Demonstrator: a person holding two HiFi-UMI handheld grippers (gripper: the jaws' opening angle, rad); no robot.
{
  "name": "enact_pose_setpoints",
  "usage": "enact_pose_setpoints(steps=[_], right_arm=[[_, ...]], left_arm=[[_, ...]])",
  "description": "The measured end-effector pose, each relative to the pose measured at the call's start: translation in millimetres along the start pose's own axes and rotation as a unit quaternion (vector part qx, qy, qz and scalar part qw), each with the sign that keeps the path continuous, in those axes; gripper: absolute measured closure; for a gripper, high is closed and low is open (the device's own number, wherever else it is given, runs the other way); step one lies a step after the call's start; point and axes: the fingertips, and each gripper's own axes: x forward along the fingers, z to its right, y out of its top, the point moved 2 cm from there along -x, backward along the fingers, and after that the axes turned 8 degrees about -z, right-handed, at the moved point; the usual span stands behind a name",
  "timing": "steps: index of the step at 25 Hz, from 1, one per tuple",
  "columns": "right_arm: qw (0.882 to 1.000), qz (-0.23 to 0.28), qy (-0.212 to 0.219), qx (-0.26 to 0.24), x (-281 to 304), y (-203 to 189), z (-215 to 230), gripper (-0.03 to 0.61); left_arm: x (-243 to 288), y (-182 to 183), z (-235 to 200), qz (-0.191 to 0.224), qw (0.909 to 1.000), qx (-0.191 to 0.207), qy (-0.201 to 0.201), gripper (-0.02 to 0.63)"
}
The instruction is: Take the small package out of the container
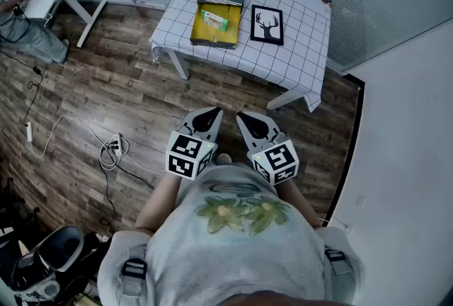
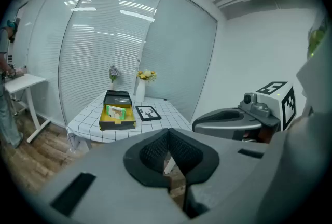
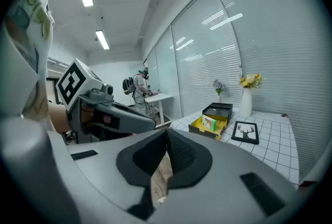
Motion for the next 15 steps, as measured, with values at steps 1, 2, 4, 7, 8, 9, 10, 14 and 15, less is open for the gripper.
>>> enact_pose_setpoints(steps=[1, 2, 4, 7, 8, 9, 10, 14, 15], right_arm=[[1.0, -0.001, -0.001, -0.002, 3.0, 3.0, 0.9, 0.571], [1.0, -0.002, -0.002, -0.003, 6.2, 6.1, 1.6, 0.571], [1.0, -0.005, -0.003, -0.006, 14.1, 12.9, 2.8, 0.571], [1.0, -0.006, -0.008, -0.01, 28.3, 24.4, 6.6, 0.571], [1.0, -0.007, -0.011, -0.011, 33.4, 28.1, 8.7, 0.571], [1.0, -0.008, -0.014, -0.011, 38.7, 31.9, 10.9, 0.571], [1.0, -0.009, -0.018, -0.011, 44.0, 35.8, 13.0, 0.571], [1.0, 0.008, -0.024, 0.003, 65.3, 53.3, 18.8, 0.571], [1.0, 0.013, -0.025, 0.005, 70.8, 56.9, 19.8, 0.571]], left_arm=[[1.0, 4.6, -2.6, 0.002, 1.0, 0.002, -0.002, 0.607], [2.0, 8.8, -5.4, 0.004, 1.0, 0.004, -0.004, 0.606], [3.7, 15.8, -13.2, 0.006, 0.9999, 0.007, -0.008, 0.607], [7.3, 24.3, -29.7, 0.007, 0.9998, 0.01, -0.013, 0.607], [8.5, 27.7, -36.0, 0.008, 0.9998, 0.01, -0.014, 0.607], [9.4, 31.6, -42.6, 0.011, 0.9998, 0.009, -0.015, 0.607], [10.0, 35.4, -49.4, 0.013, 0.9997, 0.009, -0.016, 0.607], [12.6, 45.8, -78.1, 0.015, 0.9997, 0.009, -0.019, 0.607], [13.3, 47.5, -85.0, 0.015, 0.9996, 0.01, -0.02, 0.607]])
